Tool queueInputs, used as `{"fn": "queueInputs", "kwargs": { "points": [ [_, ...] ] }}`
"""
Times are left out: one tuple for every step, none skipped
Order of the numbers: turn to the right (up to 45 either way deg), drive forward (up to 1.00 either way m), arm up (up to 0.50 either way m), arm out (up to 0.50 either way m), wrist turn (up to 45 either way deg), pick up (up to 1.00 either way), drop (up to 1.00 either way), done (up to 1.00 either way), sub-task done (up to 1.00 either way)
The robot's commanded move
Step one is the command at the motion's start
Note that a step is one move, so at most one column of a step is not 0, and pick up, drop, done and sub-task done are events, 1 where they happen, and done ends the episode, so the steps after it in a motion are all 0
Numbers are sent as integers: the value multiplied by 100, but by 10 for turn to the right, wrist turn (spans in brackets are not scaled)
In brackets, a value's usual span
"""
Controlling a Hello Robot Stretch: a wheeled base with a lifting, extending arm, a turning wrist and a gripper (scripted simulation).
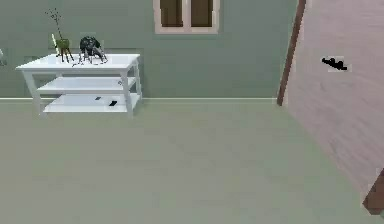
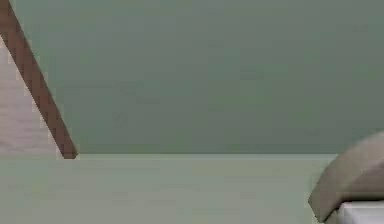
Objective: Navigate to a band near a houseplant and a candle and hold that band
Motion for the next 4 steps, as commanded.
{"fn": "queueInputs", "kwargs": {
  "points": [
    [-270, 0, 0, 0, 0, 0, 0, 0, 0],
    [0, 100, 0, 0, 0, 0, 0, 0, 0],
    [0, 100, 0, 0, 0, 0, 0, 0, 0],
    [-150, 0, 0, 0, 0, 0, 0, 0, 0]
  ]
}}
